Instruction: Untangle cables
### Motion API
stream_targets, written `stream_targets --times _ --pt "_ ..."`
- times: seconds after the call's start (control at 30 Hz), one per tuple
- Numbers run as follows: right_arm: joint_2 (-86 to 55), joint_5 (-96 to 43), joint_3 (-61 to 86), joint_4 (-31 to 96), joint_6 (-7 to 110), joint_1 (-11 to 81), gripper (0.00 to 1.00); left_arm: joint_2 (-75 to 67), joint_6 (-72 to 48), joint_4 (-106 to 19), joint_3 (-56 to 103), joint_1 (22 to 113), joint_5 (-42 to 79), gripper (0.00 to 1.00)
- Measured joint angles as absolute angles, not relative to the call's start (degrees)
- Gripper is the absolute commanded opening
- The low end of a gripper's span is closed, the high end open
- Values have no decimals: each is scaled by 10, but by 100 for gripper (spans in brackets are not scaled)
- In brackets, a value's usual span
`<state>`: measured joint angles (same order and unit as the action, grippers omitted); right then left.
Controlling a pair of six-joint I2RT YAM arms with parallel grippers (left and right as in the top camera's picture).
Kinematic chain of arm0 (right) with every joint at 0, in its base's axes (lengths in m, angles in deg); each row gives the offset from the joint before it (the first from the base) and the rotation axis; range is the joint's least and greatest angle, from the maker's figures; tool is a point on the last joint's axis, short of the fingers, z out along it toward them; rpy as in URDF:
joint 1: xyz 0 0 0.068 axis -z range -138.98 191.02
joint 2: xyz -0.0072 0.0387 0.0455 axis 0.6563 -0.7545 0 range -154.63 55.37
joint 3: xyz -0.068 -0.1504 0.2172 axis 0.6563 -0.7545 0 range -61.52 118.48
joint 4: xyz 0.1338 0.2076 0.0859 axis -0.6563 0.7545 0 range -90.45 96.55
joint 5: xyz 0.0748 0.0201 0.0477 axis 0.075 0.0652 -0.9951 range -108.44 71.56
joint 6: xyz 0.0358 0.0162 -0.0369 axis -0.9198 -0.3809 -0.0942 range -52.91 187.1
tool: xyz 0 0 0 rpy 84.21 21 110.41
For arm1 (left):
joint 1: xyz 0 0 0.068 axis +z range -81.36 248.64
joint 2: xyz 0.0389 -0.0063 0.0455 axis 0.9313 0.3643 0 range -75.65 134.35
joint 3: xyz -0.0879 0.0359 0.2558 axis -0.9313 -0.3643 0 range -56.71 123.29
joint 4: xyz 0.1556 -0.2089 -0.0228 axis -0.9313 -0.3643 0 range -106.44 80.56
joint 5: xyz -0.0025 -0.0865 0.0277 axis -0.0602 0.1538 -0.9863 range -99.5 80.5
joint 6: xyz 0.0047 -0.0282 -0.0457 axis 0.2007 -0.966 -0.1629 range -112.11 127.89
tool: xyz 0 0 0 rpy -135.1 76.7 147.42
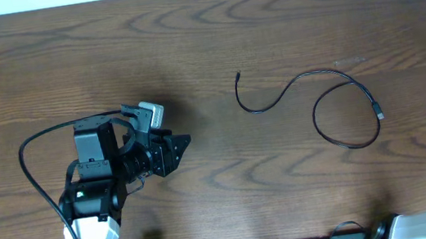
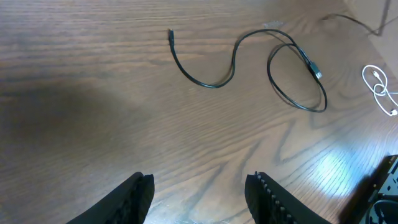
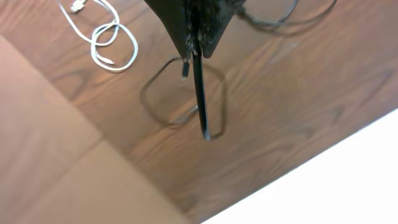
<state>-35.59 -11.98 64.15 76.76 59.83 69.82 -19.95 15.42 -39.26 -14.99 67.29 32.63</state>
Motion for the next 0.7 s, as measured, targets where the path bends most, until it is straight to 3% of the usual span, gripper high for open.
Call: stream_targets --times 0.7 --pt "-506 -90 645 699 546 742 1 -200 154 -378 -150 673 326 53"
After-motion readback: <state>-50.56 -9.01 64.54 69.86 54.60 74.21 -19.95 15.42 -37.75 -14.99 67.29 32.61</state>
